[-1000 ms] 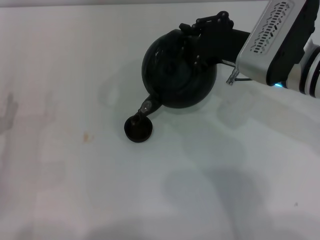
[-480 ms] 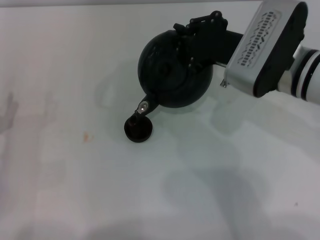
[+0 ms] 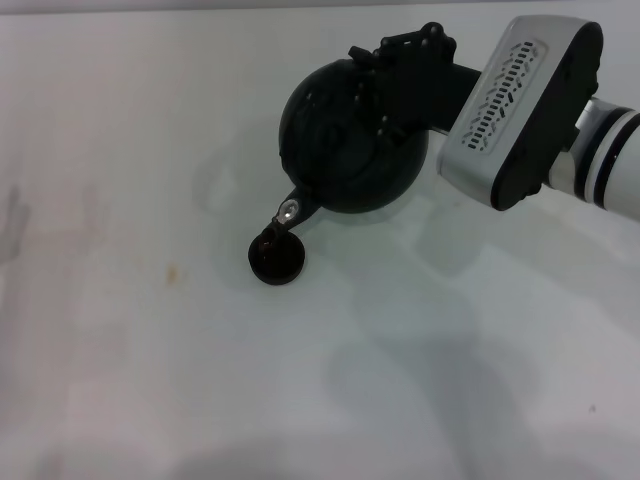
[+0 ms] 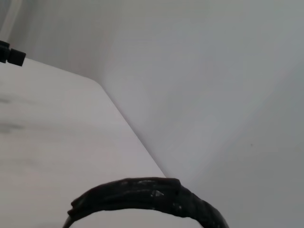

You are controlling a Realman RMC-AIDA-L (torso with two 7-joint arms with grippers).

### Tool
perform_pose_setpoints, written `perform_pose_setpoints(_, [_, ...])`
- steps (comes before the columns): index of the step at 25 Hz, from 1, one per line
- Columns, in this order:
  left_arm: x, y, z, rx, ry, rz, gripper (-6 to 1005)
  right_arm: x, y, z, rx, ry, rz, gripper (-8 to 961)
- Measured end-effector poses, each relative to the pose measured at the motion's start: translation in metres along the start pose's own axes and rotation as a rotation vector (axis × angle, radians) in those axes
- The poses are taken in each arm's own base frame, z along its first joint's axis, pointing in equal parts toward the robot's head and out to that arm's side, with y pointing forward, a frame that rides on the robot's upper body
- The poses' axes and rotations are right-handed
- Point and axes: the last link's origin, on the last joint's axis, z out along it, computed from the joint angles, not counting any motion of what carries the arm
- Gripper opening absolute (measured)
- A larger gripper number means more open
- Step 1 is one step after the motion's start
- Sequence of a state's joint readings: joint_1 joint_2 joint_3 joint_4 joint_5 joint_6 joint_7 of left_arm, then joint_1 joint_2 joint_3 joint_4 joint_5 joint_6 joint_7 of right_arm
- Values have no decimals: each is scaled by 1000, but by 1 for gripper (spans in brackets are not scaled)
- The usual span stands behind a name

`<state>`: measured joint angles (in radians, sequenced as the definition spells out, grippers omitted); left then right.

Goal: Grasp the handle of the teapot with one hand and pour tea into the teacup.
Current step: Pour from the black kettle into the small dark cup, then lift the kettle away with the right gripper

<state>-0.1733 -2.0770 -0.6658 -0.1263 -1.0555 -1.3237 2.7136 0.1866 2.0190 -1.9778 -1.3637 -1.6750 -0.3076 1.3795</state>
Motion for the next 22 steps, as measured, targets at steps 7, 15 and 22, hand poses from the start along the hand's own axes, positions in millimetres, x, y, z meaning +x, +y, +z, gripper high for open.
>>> perform_pose_setpoints(7, [0, 0, 0, 0, 0, 0, 860, 2, -1, -2, 8, 6, -4, 150])
perform_pose_setpoints(15, [0, 0, 0, 1, -1, 2, 861, 1, -3, -3, 28, 4, -24, 147])
perform_pose_setpoints(22, [0, 0, 0, 1, -1, 2, 861, 1, -1, -5, 29, 3, -52, 145])
